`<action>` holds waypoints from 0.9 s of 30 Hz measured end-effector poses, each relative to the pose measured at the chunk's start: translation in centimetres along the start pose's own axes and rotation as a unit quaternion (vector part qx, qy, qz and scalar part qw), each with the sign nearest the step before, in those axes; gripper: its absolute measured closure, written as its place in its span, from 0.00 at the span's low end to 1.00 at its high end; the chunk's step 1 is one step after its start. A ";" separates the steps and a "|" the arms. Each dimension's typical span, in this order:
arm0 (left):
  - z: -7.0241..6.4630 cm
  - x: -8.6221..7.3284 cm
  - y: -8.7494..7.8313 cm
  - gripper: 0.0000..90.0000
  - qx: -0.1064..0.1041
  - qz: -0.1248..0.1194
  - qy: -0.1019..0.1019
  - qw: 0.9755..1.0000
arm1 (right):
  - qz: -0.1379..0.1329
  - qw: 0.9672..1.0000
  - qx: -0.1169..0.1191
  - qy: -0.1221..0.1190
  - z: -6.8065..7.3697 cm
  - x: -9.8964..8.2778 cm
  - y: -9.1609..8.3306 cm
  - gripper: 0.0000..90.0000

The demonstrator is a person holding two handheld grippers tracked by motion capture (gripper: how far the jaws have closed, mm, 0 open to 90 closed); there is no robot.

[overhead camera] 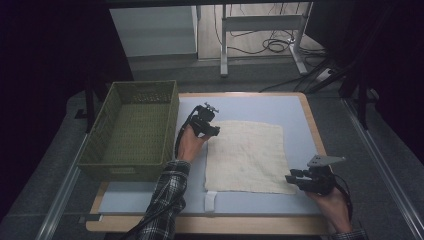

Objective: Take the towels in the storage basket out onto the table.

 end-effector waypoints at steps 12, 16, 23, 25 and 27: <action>2.2 -0.3 1.5 0.59 -0.018 -0.016 -0.043 0.999 | 0.009 0.999 -0.045 0.011 -2.9 3.2 1.6 0.56; 2.7 0.1 2.3 0.64 -0.021 -0.025 -0.055 0.998 | 0.005 0.998 -0.056 0.019 -4.8 4.9 2.3 0.56; 3.6 0.5 3.5 0.68 -0.024 -0.032 -0.067 0.997 | 0.009 0.997 -0.069 0.042 -9.0 7.5 4.4 0.68; 3.8 0.5 3.9 0.70 -0.025 -0.035 -0.073 0.996 | 0.010 0.996 -0.079 0.042 -10.0 8.1 5.0 0.73; 4.0 0.4 4.2 0.70 -0.025 -0.036 -0.076 0.996 | 0.009 0.996 -0.084 0.040 -10.8 8.7 5.6 0.76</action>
Point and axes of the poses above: each handheld gripper's, and its own axes: y roughly forward along the jaws, x roughly out of its top, z roughly to its left, the point moved 8 cm from there along y, roughly forward along the jaws, and after that the axes turned 2 degrees about -y, right-handed, at the moved point
